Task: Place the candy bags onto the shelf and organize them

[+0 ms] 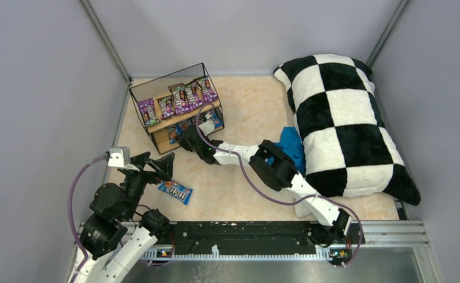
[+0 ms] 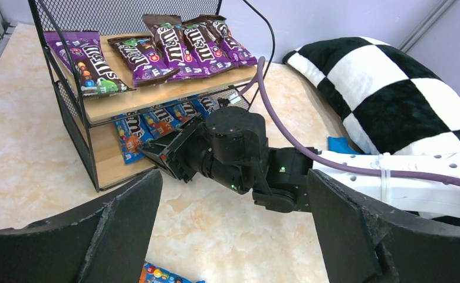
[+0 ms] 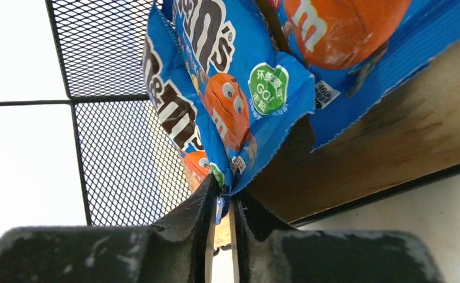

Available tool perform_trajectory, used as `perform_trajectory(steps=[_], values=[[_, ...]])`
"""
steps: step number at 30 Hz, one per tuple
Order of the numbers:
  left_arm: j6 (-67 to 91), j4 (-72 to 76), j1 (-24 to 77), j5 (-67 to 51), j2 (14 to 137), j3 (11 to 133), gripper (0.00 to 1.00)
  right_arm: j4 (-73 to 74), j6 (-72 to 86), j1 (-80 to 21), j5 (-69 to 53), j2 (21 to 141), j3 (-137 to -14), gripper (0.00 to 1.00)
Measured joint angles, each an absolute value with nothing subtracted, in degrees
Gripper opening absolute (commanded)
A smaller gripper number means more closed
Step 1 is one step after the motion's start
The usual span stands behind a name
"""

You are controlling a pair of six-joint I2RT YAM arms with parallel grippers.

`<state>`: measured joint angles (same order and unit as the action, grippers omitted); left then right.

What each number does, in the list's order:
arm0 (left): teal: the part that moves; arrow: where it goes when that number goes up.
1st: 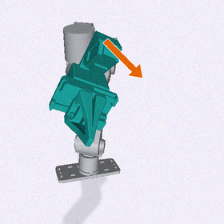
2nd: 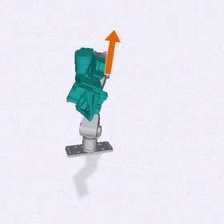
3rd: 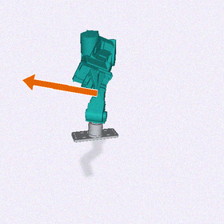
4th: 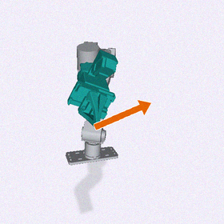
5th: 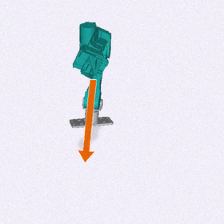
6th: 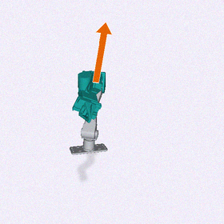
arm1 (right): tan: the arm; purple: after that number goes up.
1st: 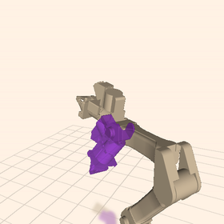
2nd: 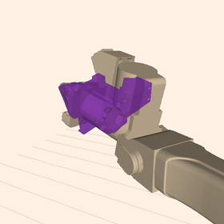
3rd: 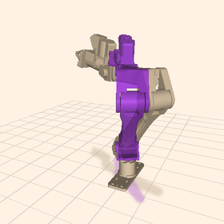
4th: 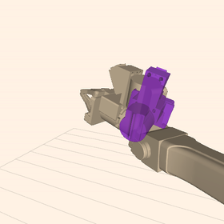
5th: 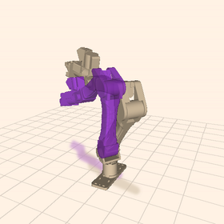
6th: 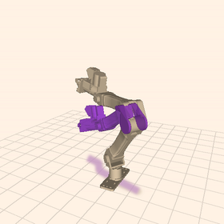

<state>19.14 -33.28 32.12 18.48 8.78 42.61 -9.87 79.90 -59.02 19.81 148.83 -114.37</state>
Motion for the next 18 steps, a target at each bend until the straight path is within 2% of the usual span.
perform_trajectory(steps=[6,13,18], values=[[19.2,-33.3,32.1,18.5,8.8,42.6,0.99,-10.7,79.3,-58.6,19.7,147.1,-112.1,0.28],[19.2,-33.3,32.1,18.4,9.0,42.6,0.99,-11.0,78.0,-58.1,19.8,146.1,-111.0,0.30],[19.2,-33.3,32.1,18.3,9.3,42.6,0.99,-12.1,77.9,-57.9,18.9,144.9,-108.9,0.44]])
